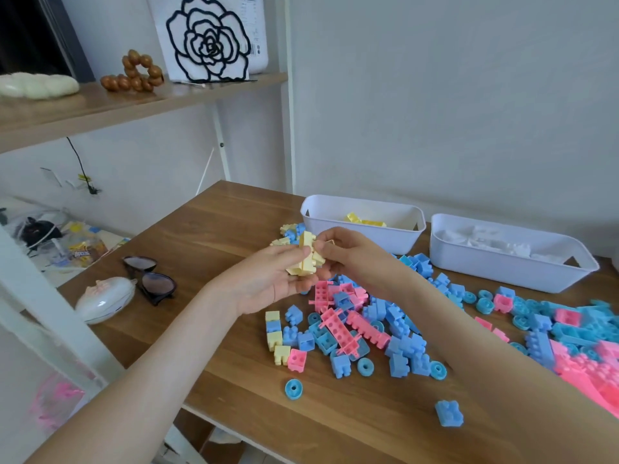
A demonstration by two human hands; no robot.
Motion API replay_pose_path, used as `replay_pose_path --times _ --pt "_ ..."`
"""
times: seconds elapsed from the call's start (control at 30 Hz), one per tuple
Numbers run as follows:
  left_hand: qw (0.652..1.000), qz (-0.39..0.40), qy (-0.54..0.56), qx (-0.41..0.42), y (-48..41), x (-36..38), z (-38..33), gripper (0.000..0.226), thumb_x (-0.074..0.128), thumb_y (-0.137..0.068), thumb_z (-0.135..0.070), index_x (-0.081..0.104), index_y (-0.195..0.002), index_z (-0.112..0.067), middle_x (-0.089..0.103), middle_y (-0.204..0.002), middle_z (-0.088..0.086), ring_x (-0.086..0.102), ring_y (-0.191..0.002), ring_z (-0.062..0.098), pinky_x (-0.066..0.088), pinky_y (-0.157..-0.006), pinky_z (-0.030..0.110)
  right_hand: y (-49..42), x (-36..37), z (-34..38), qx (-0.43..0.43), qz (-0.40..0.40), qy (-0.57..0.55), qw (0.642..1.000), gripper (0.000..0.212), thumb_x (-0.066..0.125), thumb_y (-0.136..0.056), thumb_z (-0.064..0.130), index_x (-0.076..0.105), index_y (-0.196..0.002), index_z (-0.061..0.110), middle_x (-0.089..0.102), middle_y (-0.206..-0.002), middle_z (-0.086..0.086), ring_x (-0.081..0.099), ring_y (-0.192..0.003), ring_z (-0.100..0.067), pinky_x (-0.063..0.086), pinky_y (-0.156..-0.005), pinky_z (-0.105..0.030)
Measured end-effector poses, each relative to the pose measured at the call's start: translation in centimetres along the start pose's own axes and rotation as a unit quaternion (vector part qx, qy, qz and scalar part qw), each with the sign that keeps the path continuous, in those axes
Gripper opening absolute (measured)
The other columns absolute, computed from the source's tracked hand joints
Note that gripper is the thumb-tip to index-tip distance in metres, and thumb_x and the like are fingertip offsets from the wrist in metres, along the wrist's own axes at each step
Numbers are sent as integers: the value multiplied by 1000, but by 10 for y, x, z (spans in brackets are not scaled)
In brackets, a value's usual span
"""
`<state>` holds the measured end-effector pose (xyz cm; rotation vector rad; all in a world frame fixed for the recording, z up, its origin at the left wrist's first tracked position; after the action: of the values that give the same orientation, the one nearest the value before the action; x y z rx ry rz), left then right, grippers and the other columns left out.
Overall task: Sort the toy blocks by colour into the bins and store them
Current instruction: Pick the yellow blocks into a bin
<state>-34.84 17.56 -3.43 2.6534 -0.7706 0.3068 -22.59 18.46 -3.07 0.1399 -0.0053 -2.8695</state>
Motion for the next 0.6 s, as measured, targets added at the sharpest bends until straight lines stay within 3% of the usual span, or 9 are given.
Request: replay_pose_path --times 0.1,0.2,0.37,0.5,0.6 --pt "999 25 -23 -21 -9 3 -5 26 47 -97 -17 57 -116 -3 66 -99 18 67 -73 14 54 -63 19 -5 -11 -6 4 -13 21 1000 23 51 -96 15 56 -114 2 59 -78 -3 54 -65 -9 47 -66 -23" --pt "995 51 -75 -40 -19 11 -13 30 44 -98 -21 53 -120 -3 64 -104 21 68 -69 13 53 -59 17 -8 -20 -4 -8 -8 45 999 15 51 -95 13 61 -104 6 58 -78 -3 53 -66 -9 47 -67 -22" --pt "986 76 -145 -33 -47 20 -40 27 46 -98 -24 56 -112 -2 69 -96 19 61 -65 10 51 -57 16 -15 -44 7 -25 -29 -43 998 16 50 -95 7 57 -108 2 54 -79 -10 51 -67 -13 48 -62 -20" --pt "979 33 -201 -19 -74 25 -59 33 52 -96 -22 58 -114 5 68 -97 15 66 -68 9 54 -62 16 -28 -70 15 -28 -103 28 994 17 48 -96 6 53 -112 4 52 -80 -4 48 -66 -11 46 -62 -22" --pt "956 -17 -291 8 -100 23 -77 32 53 -96 -21 58 -115 4 67 -100 10 66 -77 12 56 -78 21 -44 -93 26 -24 -155 107 982 13 47 -96 8 51 -108 9 50 -78 0 47 -65 -11 47 -63 -24"
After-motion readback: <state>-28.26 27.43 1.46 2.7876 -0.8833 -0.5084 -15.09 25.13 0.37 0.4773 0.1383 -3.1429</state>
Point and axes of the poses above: each hand's wrist, its own y-axis away from the middle knuckle, its own x-axis out of the palm, z = x × y, the point moved 6 cm from there along -y, towards the middle knuckle
